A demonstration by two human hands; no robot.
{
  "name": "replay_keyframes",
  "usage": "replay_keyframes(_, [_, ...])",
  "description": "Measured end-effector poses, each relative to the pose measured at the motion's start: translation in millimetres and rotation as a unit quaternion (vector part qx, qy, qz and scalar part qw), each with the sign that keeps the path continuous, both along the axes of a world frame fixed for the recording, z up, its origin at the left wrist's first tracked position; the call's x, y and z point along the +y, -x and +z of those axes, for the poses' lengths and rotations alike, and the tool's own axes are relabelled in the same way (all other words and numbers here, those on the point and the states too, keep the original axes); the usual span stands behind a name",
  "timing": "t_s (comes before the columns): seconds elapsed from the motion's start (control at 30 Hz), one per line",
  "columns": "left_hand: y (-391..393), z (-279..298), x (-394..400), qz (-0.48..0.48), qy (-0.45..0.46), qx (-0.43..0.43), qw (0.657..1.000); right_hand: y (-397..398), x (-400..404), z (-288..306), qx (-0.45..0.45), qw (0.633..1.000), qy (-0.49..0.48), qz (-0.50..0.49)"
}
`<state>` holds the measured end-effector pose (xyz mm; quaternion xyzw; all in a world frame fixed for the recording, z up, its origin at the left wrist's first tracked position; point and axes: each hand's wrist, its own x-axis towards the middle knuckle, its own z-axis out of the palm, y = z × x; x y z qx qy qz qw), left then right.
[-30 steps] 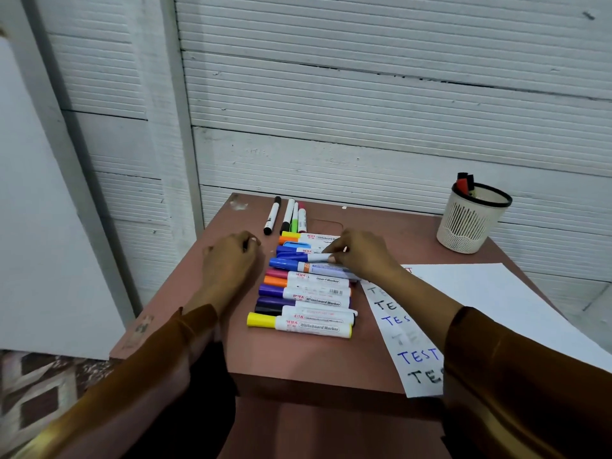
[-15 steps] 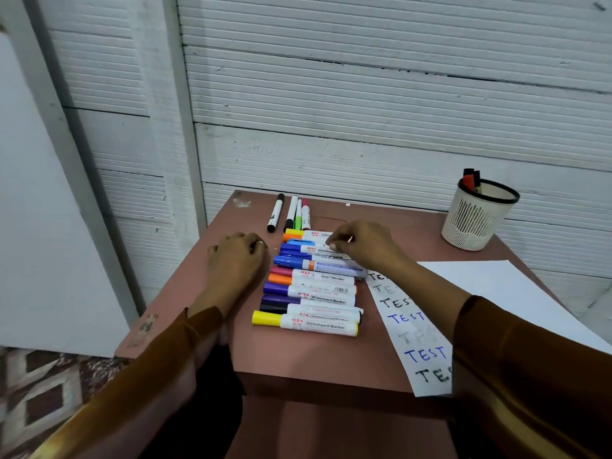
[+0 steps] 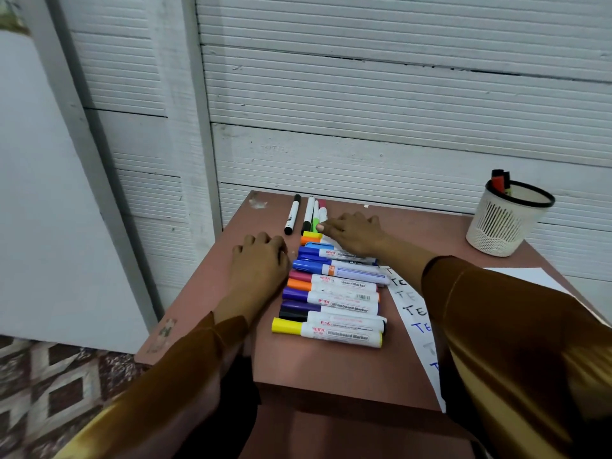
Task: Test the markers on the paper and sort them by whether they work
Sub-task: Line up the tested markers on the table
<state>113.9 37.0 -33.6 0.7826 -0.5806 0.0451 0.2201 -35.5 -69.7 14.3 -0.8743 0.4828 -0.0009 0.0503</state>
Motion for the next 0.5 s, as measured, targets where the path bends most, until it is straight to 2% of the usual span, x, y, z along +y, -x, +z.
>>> replay_keyframes(0.23, [-0.4,-0.1,-2.7,0.001,-0.01,-0.015,1.0,-4.6,-6.4,-4.9,-0.051,0.998,0.002,-0.023])
replay_keyframes(0.37, [0.6,0.6,-2.0,0.003,-0.011,-0.023,1.0,-4.2,-11.1,-4.7,-0.032,0.998,-0.023,-0.05])
replay_keyframes(0.43, [1.4,1.1,-1.0,0.0,-0.011,-0.031,0.999,-4.3,-15.6,-4.7,-0.067,0.993,-0.044,-0.086])
replay_keyframes(0.5, [1.7,1.3,-0.4,-0.002,-0.015,-0.034,0.999,-3.6,-18.2,-2.9,-0.141,0.981,-0.069,-0.118])
